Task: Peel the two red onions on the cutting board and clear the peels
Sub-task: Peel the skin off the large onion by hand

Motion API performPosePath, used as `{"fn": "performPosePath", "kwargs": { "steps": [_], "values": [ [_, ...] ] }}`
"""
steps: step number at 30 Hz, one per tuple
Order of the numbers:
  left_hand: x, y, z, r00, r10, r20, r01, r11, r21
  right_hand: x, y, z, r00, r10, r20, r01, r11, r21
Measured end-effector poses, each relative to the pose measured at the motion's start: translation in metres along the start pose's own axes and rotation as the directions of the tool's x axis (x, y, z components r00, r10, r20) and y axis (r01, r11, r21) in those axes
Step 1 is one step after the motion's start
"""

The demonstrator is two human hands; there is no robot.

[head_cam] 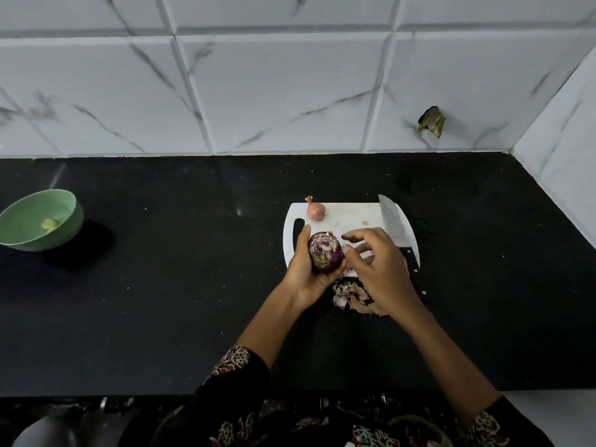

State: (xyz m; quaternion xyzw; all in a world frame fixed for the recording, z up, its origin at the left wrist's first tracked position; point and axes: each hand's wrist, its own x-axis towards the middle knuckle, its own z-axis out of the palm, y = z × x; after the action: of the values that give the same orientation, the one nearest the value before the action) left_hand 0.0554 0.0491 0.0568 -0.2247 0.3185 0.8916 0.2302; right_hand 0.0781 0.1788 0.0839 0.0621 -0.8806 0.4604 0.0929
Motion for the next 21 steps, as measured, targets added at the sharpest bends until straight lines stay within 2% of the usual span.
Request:
{"fn": "performPosePath", "kwargs": {
  "steps": [3,6,9,15,21],
  "values": [
    [-0.001,-0.002,0.0,1.0,0.005,0.019,-0.007,0.996,0.09,0.001,-0.008,0.004,0.999,-0.038,-0.001,0.038,0.999,0.034],
    [0.0,-0.003,0.0,1.0,0.01,0.013,-0.011,0.994,0.104,-0.001,-0.008,0.008,1.0,-0.029,0.011,0.029,1.0,-0.003],
    [0.004,-0.004,0.0,1.0,0.022,0.006,-0.022,0.993,0.114,-0.003,-0.008,0.009,0.999,-0.019,-0.039,0.019,1.0,-0.01],
    [0.004,-0.004,0.002,0.998,0.04,-0.037,-0.035,0.99,0.14,-0.004,-0.008,0.006,0.995,0.015,-0.1,-0.008,0.998,0.07],
    [0.006,-0.003,0.007,0.998,0.062,-0.021,-0.058,0.986,0.158,-0.007,-0.01,0.012,0.973,-0.131,-0.188,0.11,0.986,-0.122]
  ]
}}
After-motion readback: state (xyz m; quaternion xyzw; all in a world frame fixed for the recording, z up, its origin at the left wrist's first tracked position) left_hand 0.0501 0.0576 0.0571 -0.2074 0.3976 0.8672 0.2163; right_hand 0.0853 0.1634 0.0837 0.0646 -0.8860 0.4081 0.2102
